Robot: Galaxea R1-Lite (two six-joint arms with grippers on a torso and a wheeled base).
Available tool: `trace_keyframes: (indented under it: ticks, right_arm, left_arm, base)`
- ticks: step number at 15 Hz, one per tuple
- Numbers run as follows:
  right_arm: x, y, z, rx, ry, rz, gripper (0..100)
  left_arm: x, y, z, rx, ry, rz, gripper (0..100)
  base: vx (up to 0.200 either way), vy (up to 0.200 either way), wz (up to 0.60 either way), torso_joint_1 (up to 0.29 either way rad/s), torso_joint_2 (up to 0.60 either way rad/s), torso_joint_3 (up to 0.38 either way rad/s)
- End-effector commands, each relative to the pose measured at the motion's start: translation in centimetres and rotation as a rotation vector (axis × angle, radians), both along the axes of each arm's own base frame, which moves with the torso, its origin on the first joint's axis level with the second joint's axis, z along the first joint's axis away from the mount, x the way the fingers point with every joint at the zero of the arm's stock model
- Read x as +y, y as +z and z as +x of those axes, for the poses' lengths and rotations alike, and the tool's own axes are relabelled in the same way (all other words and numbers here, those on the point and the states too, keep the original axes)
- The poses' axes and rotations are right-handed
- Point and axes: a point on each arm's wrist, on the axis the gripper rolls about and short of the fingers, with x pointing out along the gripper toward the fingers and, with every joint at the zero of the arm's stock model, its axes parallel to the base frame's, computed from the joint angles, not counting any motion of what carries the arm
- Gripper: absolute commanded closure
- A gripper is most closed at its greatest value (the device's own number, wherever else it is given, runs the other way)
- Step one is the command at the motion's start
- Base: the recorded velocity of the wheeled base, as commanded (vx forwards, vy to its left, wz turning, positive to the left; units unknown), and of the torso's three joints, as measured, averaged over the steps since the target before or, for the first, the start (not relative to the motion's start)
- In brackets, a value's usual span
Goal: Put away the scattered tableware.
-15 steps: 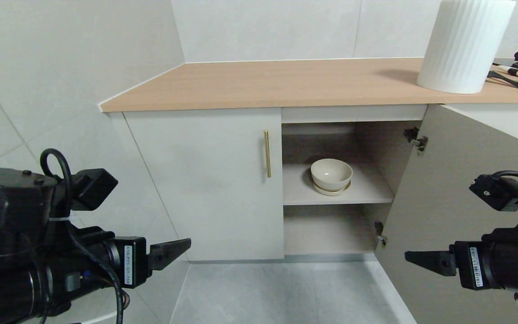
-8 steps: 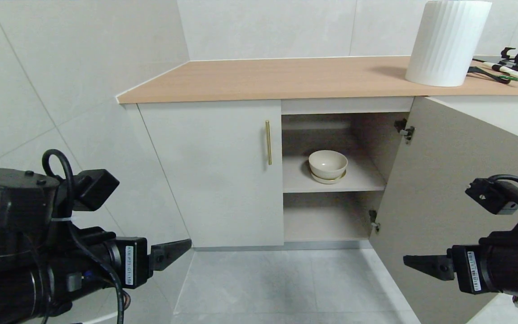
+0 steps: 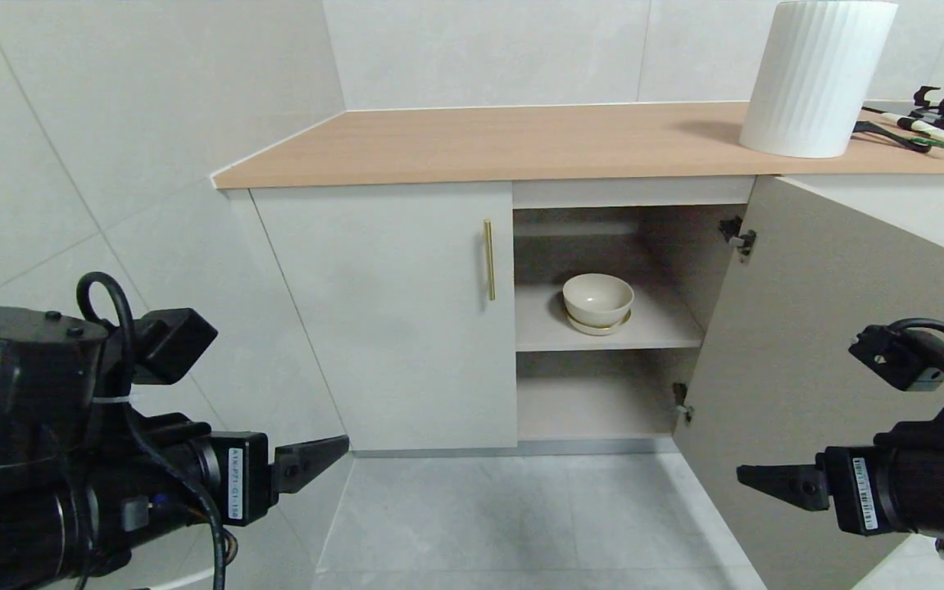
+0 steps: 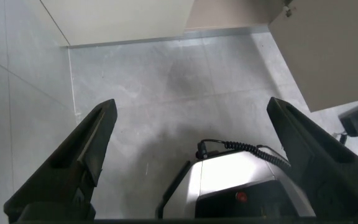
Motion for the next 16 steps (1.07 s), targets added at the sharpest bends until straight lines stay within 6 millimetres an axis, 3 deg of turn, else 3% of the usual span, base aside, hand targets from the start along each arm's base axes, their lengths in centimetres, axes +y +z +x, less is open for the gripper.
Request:
trace_keyframes:
  ticks: [1,3,7,11,16]
  right_arm:
    - [0.0,0.0,-0.1,-0.002,0.002,0.000,0]
    - [-0.2,0.1,-0.4,0.003,0.011,-0.012,0]
    - [-0.7,0.5,-3.3,0.081,0.152,-0.103,0]
    - [-1.6,0.1,-4.6,0.142,0.228,-0.216,0]
    - [-2.1,0.2,-5.3,0.142,0.241,-0.240,0]
  left_arm:
    - [0.0,0.0,0.0,0.001,0.000,0.000,0]
    - [-0.1,-0.1,0.0,0.000,-0.011,0.016,0]
    - [0.0,-0.3,-0.2,-0.002,-0.025,0.036,0]
    - [0.0,-0.3,-0.2,-0.003,-0.025,0.036,0]
    - [0.0,-0.3,-0.2,-0.002,-0.025,0.036,0]
  base:
    - [0.000,0.000,0.00,0.000,0.00,0.000]
    - [0.000,-0.200,0.00,0.000,0.00,0.002]
    - [0.000,-0.200,0.00,0.002,0.00,0.004]
    - [0.000,-0.200,0.00,0.002,0.00,0.005]
    - [0.000,-0.200,0.00,0.004,0.00,0.002]
